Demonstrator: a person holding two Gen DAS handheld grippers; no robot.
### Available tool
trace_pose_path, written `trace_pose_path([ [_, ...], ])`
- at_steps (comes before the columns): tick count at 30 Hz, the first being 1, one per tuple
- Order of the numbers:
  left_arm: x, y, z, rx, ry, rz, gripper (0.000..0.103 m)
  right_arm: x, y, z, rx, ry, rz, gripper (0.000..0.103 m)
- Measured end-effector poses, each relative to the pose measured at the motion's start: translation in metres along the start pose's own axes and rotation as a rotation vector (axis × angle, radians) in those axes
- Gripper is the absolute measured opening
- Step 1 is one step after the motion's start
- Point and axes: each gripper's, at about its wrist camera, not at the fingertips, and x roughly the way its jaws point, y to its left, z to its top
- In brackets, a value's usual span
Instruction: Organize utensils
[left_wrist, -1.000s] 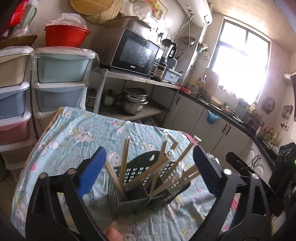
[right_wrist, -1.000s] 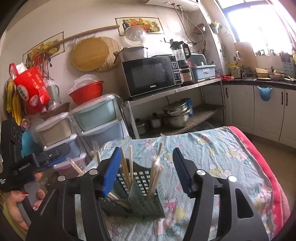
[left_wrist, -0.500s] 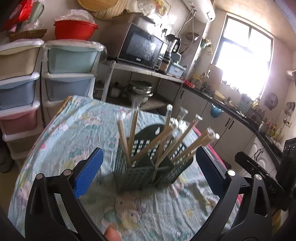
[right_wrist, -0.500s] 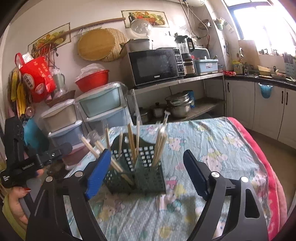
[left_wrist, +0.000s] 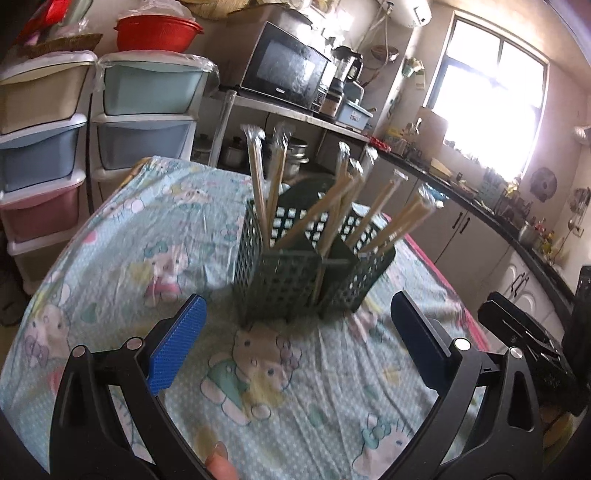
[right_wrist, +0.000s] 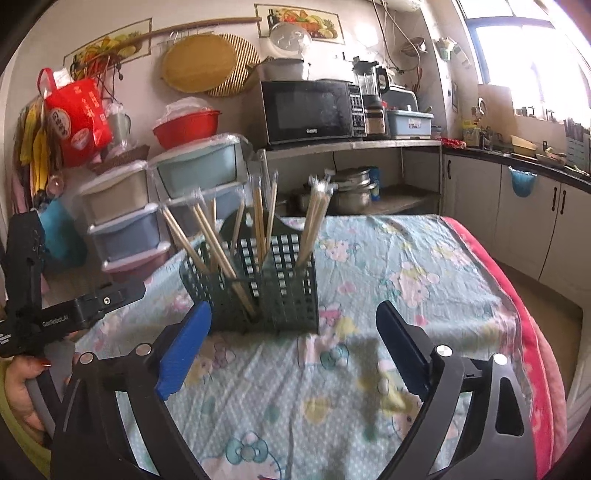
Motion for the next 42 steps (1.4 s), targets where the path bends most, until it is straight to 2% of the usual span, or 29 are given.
trace_pose_path([
  [6,0.001,-0.006,-0.025,0.033,0.000,-0.007,0.092,0.002,-0.003,-0.018,-0.003,0.004,-0.043,0.090],
  [10,0.000,-0.010,-0.035,0.074,-0.031,0.014,0.092,0.001,-0.003,-0.026,-0.003,-0.014,-0.048,0.093],
  [22,-0.012,-0.020,-0.046,0.123,-0.140,-0.024,0.092,-0.013,0.004,-0.041,-0.006,-0.121,-0.048,0.096],
  [35,-0.015,-0.028,-0.065,0.165,-0.216,-0.042,0.092,-0.021,0.012,-0.066,-0.042,-0.227,-0.106,0.096],
  [42,-0.011,-0.028,-0.068,0.169,-0.202,-0.041,0.092,-0.021,0.008,-0.066,-0.018,-0.233,-0.102,0.096],
])
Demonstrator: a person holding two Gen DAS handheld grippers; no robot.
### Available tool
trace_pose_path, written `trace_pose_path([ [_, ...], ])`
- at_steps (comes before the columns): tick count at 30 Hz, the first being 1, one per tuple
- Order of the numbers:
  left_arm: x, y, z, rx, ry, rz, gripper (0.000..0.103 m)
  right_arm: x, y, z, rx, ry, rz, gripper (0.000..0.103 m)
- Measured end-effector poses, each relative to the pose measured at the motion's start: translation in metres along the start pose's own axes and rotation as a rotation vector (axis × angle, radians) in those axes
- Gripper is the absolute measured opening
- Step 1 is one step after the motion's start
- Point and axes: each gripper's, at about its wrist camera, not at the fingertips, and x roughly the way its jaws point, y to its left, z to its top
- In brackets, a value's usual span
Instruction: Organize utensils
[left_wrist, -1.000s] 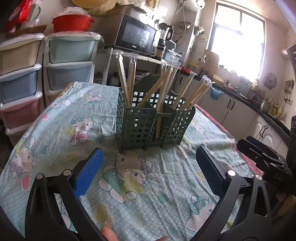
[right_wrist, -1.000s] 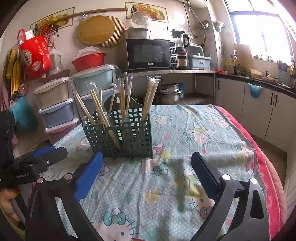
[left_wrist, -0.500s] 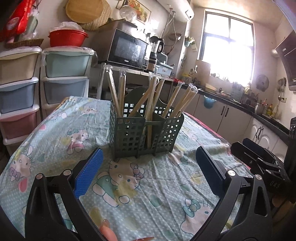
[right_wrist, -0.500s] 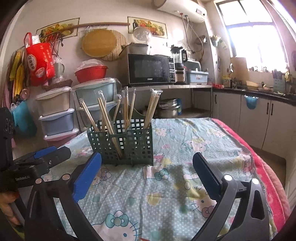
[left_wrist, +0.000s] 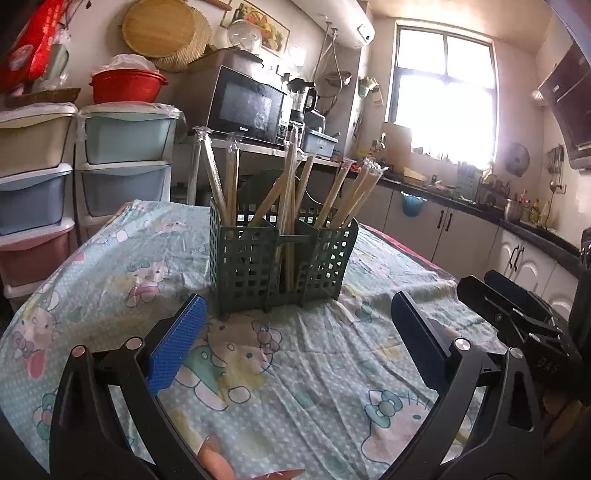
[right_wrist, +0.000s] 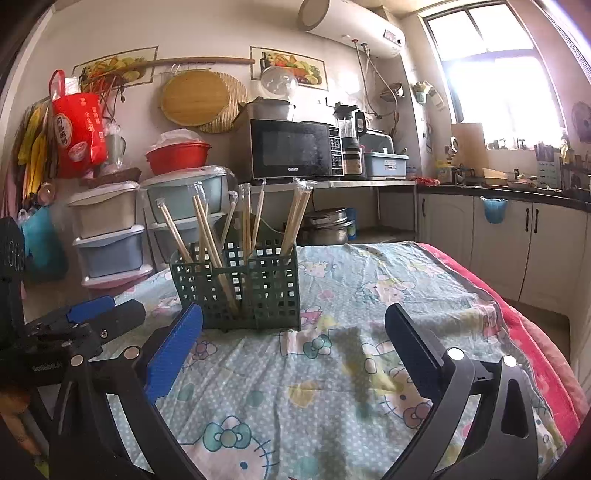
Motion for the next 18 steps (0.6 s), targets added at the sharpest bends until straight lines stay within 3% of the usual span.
trace_pose_path([
  [18,0.0013,0.0029,0.0001,-0.005,0.003,-0.001,0.092,-0.0045,0.0020,-0.0015,-0.002,-0.017,-0.013,0.096],
])
